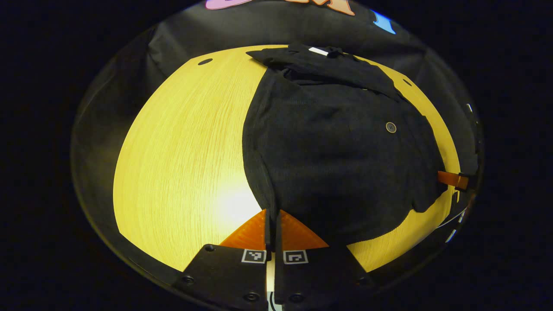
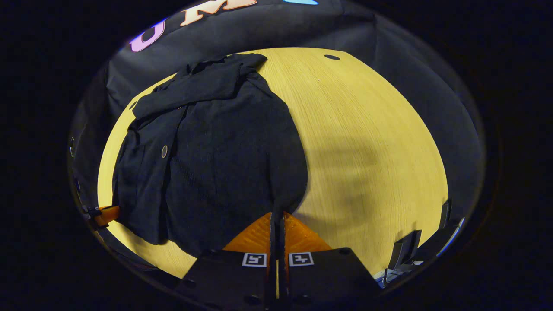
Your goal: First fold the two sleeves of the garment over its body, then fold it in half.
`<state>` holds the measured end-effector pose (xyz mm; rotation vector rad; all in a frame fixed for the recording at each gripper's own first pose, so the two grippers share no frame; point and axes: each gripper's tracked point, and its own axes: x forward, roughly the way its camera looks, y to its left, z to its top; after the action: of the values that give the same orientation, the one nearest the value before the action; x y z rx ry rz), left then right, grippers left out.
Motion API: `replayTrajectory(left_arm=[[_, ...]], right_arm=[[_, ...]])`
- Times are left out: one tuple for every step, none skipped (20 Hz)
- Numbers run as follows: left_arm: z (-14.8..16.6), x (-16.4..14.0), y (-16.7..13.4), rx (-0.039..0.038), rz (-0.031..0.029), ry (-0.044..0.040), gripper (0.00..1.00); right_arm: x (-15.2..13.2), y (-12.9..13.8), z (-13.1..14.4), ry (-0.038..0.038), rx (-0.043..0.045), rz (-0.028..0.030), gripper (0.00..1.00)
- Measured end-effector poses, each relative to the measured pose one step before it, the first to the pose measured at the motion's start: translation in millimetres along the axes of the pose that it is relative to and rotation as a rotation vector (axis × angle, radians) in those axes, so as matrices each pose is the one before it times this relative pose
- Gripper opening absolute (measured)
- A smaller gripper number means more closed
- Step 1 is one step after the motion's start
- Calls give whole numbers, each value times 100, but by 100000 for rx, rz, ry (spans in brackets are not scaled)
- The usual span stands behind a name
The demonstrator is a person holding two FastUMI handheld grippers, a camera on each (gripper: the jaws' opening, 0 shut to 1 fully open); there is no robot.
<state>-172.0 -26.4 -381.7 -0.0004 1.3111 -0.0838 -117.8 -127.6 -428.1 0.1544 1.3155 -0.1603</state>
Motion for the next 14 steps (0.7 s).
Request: replayTrajectory(left_arm=[[122, 10, -249, 242, -1555, 133, 0], [69, 4, -143, 186, -1655, 227, 0], [-127, -89, -84, -811, -1680, 1430, 0], [-41, -222, 10, -2164, -367, 1349, 0], [448, -321, -175, -2519, -912, -409, 0], [898, -384, 78, -1816, -629, -1471, 0], [1169, -487, -47, -608, -743, -1955, 0], [1003, -918, -136, -421, -1168, -2121, 0], [1263, -706, -192, -374, -1103, -2112, 0], [1573, -609, -455, -281, -1461, -2060, 0], [1576, -352, -332, 13, -905, -2201, 0], [1749, -203, -229, 398, -1011, -2596, 0], [1663, -181, -130, 794, -378, -2491, 0], [1624, 23, -70, 1123, -334, -2307, 0]], right_arm=[[-225, -25, -141, -274, 1536, 357, 3], [228, 155, 178, -696, 3901, 906, 3], [18, 157, 166, -257, 2238, 466, 3], [-248, -46, 58, 145, 117, 124, 2], [-354, 442, 356, -159, -890, 1228, 3], [-514, 482, 479, -1044, -1520, 740, 3], [-603, 605, 940, -1694, -1875, 1301, 3], [-590, 833, 1109, -1865, -597, 2208, 5], [-391, 1130, 1456, -2649, 1255, 2588, 3], [-455, 783, 1232, -1510, 432, 2263, 0], [-300, 913, 1395, -1822, 251, 2392, 2], [-163, 988, 1507, -1976, 231, 1850, 2], [-134, 810, 1536, -1917, -92, 1947, 2], [-20, 654, 1226, -1514, -943, 1673, 2]])
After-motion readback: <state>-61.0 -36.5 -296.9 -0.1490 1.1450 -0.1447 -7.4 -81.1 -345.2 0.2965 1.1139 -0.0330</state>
